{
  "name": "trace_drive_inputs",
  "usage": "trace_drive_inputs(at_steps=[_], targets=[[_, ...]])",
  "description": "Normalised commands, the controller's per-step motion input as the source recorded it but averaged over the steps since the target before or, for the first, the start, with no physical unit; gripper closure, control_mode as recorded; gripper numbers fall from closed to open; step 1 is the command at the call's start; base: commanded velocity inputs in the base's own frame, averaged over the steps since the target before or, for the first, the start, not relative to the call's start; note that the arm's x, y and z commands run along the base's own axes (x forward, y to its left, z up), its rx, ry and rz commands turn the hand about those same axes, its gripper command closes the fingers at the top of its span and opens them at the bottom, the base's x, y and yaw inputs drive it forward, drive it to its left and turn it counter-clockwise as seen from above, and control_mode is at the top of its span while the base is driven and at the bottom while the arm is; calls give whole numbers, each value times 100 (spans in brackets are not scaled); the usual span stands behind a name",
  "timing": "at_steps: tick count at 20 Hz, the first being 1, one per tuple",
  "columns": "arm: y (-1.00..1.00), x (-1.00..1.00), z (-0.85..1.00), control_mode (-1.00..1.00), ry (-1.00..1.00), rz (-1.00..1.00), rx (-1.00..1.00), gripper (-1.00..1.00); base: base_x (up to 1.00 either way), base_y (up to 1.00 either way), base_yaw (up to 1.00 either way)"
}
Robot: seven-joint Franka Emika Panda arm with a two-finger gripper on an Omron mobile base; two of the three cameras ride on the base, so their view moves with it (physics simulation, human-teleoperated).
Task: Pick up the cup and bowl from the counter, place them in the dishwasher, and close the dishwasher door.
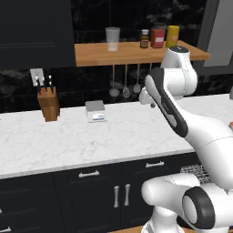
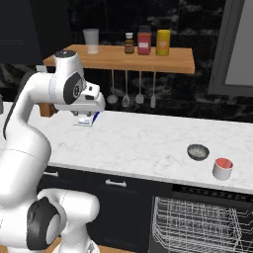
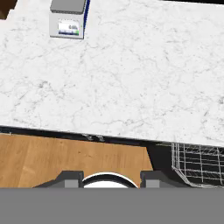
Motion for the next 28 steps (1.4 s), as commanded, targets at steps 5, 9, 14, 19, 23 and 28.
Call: trace_drive_inputs(at_steps=[5, 9, 14, 19, 23, 28], targets=[[-16, -35, -13, -100, 1, -1, 0, -100, 0, 0, 0], [-87, -79, -6, -100, 0, -19, 5, -100, 0, 0, 0], [-100, -59, 0, -100, 0, -30, 9, -100, 0, 0, 0], [-100, -1, 0, -100, 13, -38, 10, -100, 0, 0, 0], [-100, 0, -6, -100, 16, -37, 5, -100, 0, 0, 0], [-100, 18, -21, -100, 26, -28, 0, -100, 0, 0, 0]])
